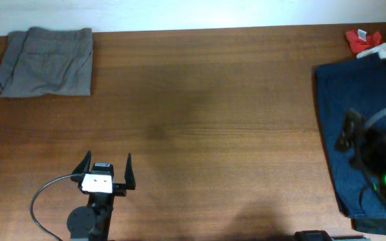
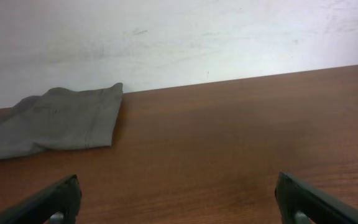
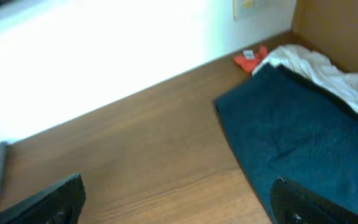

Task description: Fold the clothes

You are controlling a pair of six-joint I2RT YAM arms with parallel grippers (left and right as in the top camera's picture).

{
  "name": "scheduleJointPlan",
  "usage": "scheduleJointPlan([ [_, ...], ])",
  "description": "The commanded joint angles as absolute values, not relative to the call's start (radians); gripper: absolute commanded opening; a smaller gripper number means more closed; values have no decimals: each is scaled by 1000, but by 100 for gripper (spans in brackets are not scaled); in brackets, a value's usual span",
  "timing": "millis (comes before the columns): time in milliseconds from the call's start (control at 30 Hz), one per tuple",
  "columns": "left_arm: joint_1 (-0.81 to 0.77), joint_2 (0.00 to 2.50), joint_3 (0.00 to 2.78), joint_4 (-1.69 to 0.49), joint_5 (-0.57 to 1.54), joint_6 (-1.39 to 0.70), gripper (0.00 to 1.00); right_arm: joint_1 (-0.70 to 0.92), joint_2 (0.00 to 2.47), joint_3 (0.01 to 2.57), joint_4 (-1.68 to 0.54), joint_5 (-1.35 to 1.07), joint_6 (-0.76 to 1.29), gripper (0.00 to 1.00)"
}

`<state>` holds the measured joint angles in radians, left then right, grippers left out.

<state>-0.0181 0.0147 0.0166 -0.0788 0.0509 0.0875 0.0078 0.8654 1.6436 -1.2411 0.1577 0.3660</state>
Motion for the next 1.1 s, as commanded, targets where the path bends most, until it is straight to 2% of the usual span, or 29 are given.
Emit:
scheduleJointPlan([
  [0,-13,5,9,-79,44,107,99,22,765,1613,-1267,188,368,98],
  [133,-13,5,9,-79,44,107,99,22,609,1414,-1215,185,367,98],
  [400,-13,5,9,-79,44,107,99,79,263,707,-720,33,285,99],
  [567,-13,5,9,-79,44,107,99,84,126,392,-463,-8,284,98],
  [733,-13,5,9,-79,44,107,99,83,63,193,-273,-8,284,98],
  [1067,-13,5,9,-79,44,107,99,33,3,14,-33,-8,212,98],
])
